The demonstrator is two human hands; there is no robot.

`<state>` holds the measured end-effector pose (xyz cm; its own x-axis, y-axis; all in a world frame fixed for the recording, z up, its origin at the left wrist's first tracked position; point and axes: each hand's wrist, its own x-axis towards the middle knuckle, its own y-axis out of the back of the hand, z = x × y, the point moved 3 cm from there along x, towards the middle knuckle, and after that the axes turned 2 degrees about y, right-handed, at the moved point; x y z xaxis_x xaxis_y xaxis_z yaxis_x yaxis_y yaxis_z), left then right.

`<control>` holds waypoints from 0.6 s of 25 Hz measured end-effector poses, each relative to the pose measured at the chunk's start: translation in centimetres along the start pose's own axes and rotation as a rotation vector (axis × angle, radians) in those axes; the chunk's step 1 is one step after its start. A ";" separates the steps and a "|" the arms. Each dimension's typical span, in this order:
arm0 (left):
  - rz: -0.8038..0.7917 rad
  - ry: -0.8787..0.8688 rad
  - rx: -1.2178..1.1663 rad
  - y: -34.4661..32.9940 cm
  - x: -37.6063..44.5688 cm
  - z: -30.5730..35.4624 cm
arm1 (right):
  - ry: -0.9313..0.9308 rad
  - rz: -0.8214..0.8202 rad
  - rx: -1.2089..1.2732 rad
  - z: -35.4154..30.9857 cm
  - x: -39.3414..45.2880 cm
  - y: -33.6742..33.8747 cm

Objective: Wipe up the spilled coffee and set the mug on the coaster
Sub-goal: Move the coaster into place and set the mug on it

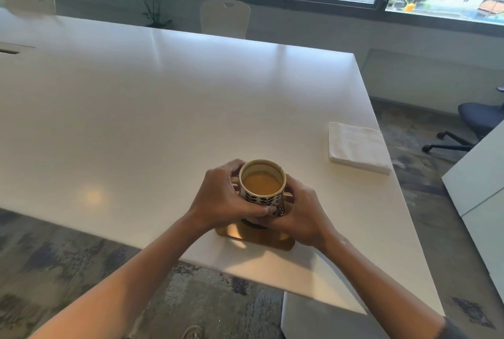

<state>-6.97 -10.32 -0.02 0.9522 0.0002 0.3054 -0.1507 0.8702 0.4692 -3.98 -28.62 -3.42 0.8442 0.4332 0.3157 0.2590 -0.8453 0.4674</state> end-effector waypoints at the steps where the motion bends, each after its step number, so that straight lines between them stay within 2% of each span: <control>1: -0.010 0.003 0.001 0.1 0.0 0.0 | 0.004 0.007 -0.004 -0.1 -0.1 -0.1; 5: -0.048 -0.016 -0.005 0.3 0.0 0.0 | 0.022 0.032 -0.023 -0.3 -0.4 -0.3; 15: -0.154 -0.001 -0.002 0.5 0.5 -0.1 | -0.040 -0.042 -0.094 -0.6 -0.3 -0.1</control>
<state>-6.59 -9.79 0.28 0.9639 -0.1340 0.2302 -0.0019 0.8608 0.5089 -4.61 -28.45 -3.09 0.8519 0.4534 0.2620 0.2510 -0.7927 0.5556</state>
